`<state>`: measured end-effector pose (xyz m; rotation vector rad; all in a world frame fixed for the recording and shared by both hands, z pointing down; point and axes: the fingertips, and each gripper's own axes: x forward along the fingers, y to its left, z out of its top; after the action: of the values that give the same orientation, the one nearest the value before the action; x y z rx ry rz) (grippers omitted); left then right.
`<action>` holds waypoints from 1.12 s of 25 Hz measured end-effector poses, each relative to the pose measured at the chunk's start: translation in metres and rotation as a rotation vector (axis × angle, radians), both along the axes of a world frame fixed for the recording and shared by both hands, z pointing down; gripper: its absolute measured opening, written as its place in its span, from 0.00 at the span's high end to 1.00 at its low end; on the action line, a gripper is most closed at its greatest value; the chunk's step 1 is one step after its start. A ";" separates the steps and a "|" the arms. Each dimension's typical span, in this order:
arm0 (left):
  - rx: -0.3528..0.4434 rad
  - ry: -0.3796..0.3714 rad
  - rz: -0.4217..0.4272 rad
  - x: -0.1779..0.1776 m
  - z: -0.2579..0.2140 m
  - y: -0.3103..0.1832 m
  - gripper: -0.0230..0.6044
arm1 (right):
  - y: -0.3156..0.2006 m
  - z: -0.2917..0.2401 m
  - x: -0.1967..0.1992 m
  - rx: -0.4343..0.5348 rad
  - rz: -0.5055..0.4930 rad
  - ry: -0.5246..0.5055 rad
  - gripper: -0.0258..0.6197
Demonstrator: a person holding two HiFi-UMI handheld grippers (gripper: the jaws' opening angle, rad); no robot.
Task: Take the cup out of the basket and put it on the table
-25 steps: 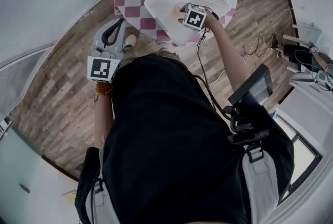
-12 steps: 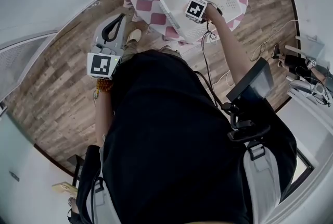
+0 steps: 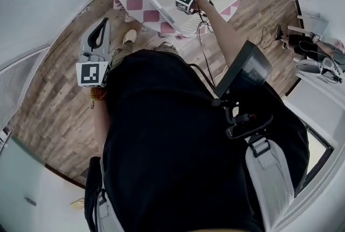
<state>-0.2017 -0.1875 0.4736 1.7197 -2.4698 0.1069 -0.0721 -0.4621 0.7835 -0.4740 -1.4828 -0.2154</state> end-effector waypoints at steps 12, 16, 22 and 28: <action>-0.004 0.001 0.055 -0.008 0.005 -0.009 0.95 | -0.011 -0.005 -0.002 0.080 -0.006 -0.034 0.87; -0.004 0.003 0.067 -0.010 0.006 -0.011 0.95 | -0.020 -0.010 -0.007 0.115 -0.001 -0.078 0.91; -0.006 0.004 0.090 -0.013 0.007 -0.017 0.95 | -0.027 -0.018 -0.014 0.122 0.051 -0.124 0.92; -0.008 0.006 0.105 -0.015 0.007 -0.016 0.95 | -0.033 -0.033 -0.018 0.120 0.123 -0.169 0.92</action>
<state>-0.2168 -0.2038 0.4807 1.8433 -2.3717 0.1212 -0.0905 -0.4948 0.7507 -0.2718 -1.6477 -0.2501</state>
